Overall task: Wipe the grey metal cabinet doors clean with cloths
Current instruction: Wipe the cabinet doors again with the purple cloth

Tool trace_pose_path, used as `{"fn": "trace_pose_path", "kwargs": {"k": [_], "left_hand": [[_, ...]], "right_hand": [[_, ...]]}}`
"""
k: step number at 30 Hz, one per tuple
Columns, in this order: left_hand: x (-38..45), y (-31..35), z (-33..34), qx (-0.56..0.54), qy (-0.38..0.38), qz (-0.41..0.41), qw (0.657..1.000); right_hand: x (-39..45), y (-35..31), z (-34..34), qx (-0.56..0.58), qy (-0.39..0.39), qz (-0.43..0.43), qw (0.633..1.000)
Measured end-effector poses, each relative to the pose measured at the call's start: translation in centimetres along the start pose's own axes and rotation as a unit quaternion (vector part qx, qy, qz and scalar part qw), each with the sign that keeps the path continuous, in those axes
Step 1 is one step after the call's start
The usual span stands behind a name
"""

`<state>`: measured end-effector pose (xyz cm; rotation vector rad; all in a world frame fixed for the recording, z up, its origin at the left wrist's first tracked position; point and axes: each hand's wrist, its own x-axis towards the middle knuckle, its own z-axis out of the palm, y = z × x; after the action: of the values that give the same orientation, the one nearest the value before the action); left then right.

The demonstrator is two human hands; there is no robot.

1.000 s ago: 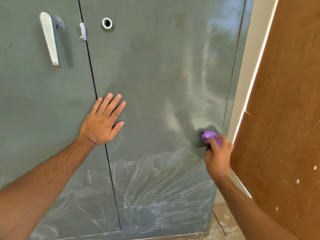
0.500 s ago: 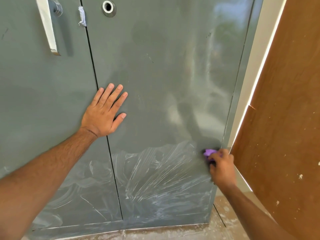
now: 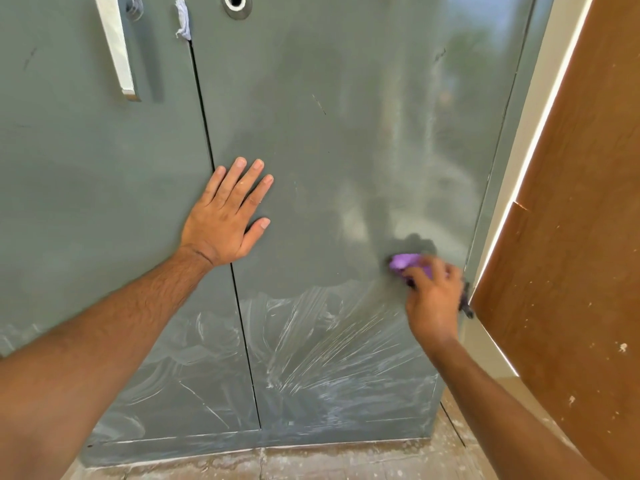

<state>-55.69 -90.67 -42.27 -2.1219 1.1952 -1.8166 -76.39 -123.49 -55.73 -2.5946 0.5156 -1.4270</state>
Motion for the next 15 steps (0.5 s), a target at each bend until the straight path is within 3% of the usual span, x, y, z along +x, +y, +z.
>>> {"fn": "trace_pose_path", "kwargs": {"k": [2, 3, 5, 8, 10, 13, 15], "left_hand": [[-0.1, 0.0, 0.0, -0.002, -0.004, -0.003, 1.0], [-0.1, 0.0, 0.1, -0.004, -0.002, -0.002, 1.0], [0.0, 0.1, 0.2, -0.003, 0.002, -0.004, 1.0], [-0.1, 0.1, 0.3, -0.001, 0.005, -0.006, 1.0], [0.0, 0.2, 0.2, 0.0, 0.004, -0.005, 1.0], [0.1, 0.2, 0.1, 0.001, 0.003, -0.007, 1.0], [-0.1, 0.2, 0.2, 0.005, 0.003, -0.009, 1.0]], "right_hand": [[-1.8, -0.7, 1.4, -0.034, -0.081, -0.181, 0.98], [-2.5, 0.0, 1.4, -0.052, -0.116, -0.225, 0.966], [-2.0, 1.8, 0.6, -0.07, -0.107, -0.181, 0.975], [1.0, -0.1, -0.4, -0.047, 0.002, 0.0, 0.999], [1.8, -3.5, -0.1, -0.025, 0.008, -0.062, 0.998], [-1.9, -3.1, 2.1, -0.056, -0.112, -0.302, 0.945], [-2.4, -0.1, 1.4, -0.084, -0.134, -0.284, 0.946]]}}
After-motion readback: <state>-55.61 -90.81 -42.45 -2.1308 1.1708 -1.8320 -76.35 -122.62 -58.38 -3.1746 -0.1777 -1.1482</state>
